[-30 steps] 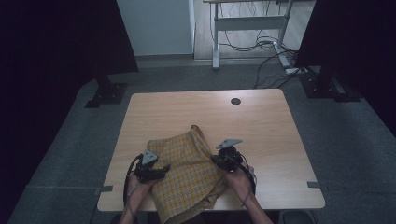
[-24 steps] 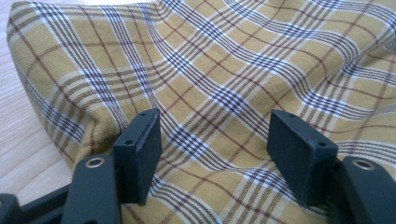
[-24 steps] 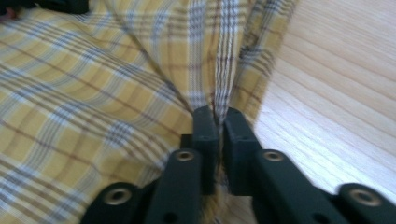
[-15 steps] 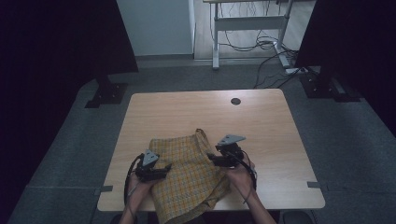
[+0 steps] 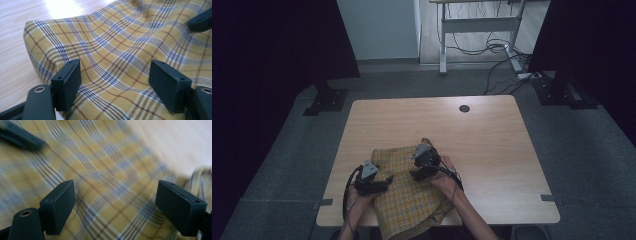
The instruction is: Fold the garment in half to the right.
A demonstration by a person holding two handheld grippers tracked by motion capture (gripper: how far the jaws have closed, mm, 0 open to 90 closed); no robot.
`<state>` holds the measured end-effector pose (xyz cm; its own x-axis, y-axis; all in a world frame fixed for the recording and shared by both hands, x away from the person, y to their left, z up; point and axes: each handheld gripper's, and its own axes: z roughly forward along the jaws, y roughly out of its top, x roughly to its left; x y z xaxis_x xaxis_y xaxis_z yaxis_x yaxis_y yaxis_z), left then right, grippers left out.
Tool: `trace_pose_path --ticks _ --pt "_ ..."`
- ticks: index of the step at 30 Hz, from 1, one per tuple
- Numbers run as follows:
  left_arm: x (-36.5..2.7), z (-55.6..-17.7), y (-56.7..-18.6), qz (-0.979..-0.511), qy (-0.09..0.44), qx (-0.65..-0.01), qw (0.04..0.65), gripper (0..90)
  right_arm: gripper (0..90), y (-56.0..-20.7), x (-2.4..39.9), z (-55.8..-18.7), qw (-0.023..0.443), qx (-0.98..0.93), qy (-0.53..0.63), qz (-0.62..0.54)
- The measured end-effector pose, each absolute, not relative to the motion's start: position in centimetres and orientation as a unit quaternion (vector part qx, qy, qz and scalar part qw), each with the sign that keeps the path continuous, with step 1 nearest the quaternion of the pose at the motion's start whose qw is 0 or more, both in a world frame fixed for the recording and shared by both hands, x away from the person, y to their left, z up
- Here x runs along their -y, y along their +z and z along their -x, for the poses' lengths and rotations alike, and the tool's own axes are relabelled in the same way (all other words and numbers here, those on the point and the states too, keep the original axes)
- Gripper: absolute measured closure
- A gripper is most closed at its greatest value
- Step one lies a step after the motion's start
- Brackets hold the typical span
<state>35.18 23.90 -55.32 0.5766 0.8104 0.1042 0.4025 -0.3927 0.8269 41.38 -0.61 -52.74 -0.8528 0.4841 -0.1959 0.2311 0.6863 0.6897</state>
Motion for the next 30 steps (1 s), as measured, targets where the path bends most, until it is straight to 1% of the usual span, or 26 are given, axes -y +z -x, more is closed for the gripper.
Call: trace_pose_path --ticks 1,2,3,4,5,10,11,12,13,16,17,18,19,20,21,22,23,24,25,26,27,30 --pt "-24.0 -35.2 -55.4 -0.793 0.253 -0.385 0.398 26.5 15.7 -53.8 1.2 -42.3 0.184 -0.901 0.323 -0.223" --pt "-24.0 -35.2 -55.4 -0.793 0.253 -0.385 0.398 27.0 15.7 -53.8 1.2 -42.3 0.184 -0.901 0.323 -0.223" --pt "-24.0 -35.3 -55.5 -0.793 0.252 -0.387 0.398 27.0 15.7 -54.2 1.9 -42.7 0.172 -0.896 0.328 -0.243" --pt "-24.0 -35.4 -55.5 -0.794 0.249 -0.388 0.396 28.0 17.6 -54.9 3.5 -43.2 0.149 -0.880 0.358 -0.275" --pt "-23.9 -35.4 -55.5 -0.795 0.250 -0.388 0.394 28.2 18.6 -55.2 4.2 -43.2 0.144 -0.874 0.373 -0.278" --pt "-23.8 -35.4 -55.5 -0.796 0.252 -0.386 0.393 28.6 18.3 -55.3 5.5 -42.9 0.145 -0.863 0.392 -0.283" --pt "-23.9 -35.3 -55.5 -0.792 0.252 -0.385 0.401 28.3 16.1 -54.9 5.8 -42.6 0.150 -0.861 0.394 -0.284" --pt "-23.9 -35.3 -55.5 -0.792 0.252 -0.385 0.401 28.0 16.1 -54.9 5.8 -42.6 0.150 -0.861 0.394 -0.284" --pt "-24.1 -35.3 -55.4 -0.786 0.247 -0.386 0.414 27.5 14.7 -54.1 6.0 -42.0 0.160 -0.863 0.390 -0.279" --pt "-24.3 -35.2 -55.3 -0.776 0.238 -0.393 0.432 26.4 14.1 -53.3 6.4 -41.0 0.163 -0.861 0.399 -0.272" --pt "-24.4 -35.2 -55.1 -0.772 0.235 -0.395 0.439 26.0 13.6 -52.6 7.0 -39.9 0.156 -0.857 0.414 -0.265" --pt "-24.5 -35.1 -55.0 -0.767 0.235 -0.397 0.446 26.0 13.6 -52.6 7.0 -39.9 0.156 -0.857 0.414 -0.265" --pt "-24.7 -35.0 -54.6 -0.760 0.239 -0.397 0.456 24.7 12.6 -52.2 7.4 -38.6 0.148 -0.856 0.422 -0.259" --pt "-24.7 -35.0 -54.6 -0.760 0.239 -0.397 0.456 24.6 12.6 -52.2 7.4 -38.6 0.148 -0.856 0.422 -0.259" --pt "-24.9 -34.8 -54.3 -0.755 0.241 -0.394 0.466 24.6 12.3 -52.1 7.9 -37.3 0.139 -0.859 0.427 -0.248" --pt "-24.9 -34.8 -54.3 -0.755 0.241 -0.394 0.466 24.5 12.3 -52.1 7.9 -37.3 0.139 -0.859 0.427 -0.248" --pt "-25.3 -34.6 -54.0 -0.747 0.239 -0.392 0.481 24.3 11.9 -52.3 8.4 -36.1 0.132 -0.862 0.425 -0.242" --pt "-25.3 -34.6 -54.0 -0.747 0.239 -0.392 0.481 24.1 11.9 -52.3 8.4 -36.1 0.132 -0.862 0.425 -0.242" --pt "-25.5 -34.5 -53.8 -0.744 0.238 -0.393 0.485 23.7 11.4 -52.5 8.9 -34.9 0.130 -0.866 0.420 -0.238" --pt "-25.7 -34.5 -53.8 -0.743 0.238 -0.394 0.486 23.7 11.4 -52.5 8.9 -34.9 0.130 -0.866 0.420 -0.238" --pt "-26.3 -34.4 -53.8 -0.743 0.237 -0.398 0.483 22.7 11.3 -52.9 9.4 -33.7 0.130 -0.872 0.414 -0.228" --pt "-27.0 -34.4 -54.0 -0.739 0.242 -0.408 0.478 22.3 11.1 -53.1 9.9 -32.7 0.127 -0.873 0.415 -0.222"
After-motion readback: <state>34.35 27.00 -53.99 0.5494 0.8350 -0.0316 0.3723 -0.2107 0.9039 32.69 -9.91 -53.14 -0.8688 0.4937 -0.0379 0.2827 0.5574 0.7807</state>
